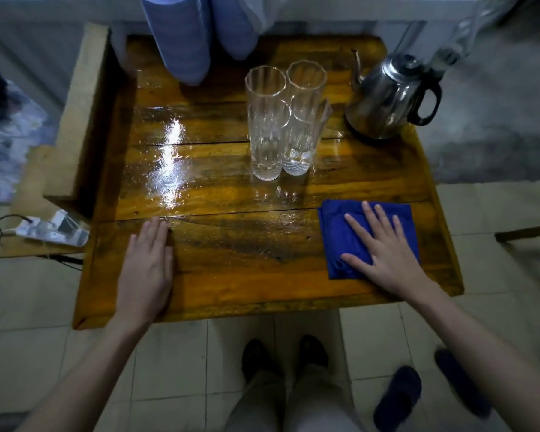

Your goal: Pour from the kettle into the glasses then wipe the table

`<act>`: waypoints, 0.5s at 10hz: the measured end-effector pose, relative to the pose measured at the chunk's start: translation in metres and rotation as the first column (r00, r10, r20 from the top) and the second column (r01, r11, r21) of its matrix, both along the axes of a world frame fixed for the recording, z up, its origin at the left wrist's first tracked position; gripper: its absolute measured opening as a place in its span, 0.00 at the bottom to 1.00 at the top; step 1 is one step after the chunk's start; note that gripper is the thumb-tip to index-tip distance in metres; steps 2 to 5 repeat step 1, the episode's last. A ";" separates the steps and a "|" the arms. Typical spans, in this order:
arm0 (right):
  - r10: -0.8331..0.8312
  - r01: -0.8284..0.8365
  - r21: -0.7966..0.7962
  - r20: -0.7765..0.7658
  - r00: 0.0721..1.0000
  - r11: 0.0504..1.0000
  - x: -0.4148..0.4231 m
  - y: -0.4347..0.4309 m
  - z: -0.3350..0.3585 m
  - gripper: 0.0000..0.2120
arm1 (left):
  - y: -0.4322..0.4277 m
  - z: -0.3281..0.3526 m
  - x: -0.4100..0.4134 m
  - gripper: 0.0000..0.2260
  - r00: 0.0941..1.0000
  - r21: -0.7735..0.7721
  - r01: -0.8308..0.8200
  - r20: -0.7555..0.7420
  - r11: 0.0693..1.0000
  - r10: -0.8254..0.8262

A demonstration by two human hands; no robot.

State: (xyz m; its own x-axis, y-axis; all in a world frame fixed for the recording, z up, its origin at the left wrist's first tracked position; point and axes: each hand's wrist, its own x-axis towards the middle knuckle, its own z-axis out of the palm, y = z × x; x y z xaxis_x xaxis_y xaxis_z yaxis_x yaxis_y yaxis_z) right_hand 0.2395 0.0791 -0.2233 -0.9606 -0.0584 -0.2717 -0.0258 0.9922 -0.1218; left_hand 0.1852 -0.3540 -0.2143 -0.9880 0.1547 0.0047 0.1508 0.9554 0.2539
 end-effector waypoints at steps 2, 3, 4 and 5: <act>-0.027 0.030 -0.058 0.055 0.998 0.998 -0.002 -0.002 0.009 0.41 | 0.019 0.011 -0.007 0.23 0.999 0.077 0.013 0.042 0.997 -0.016; -0.027 0.030 -0.058 0.055 0.998 0.998 -0.002 -0.002 0.009 0.41 | 0.019 0.011 -0.007 0.23 0.999 0.077 0.013 0.042 0.997 -0.016; -0.027 0.030 -0.058 0.055 0.998 0.998 -0.002 -0.002 0.009 0.41 | 0.019 0.011 -0.007 0.23 0.999 0.077 0.013 0.042 0.997 -0.016; -0.027 0.030 -0.058 0.055 0.998 0.998 -0.002 -0.002 0.009 0.41 | 0.019 0.011 -0.007 0.23 0.999 0.077 0.013 0.042 0.997 -0.016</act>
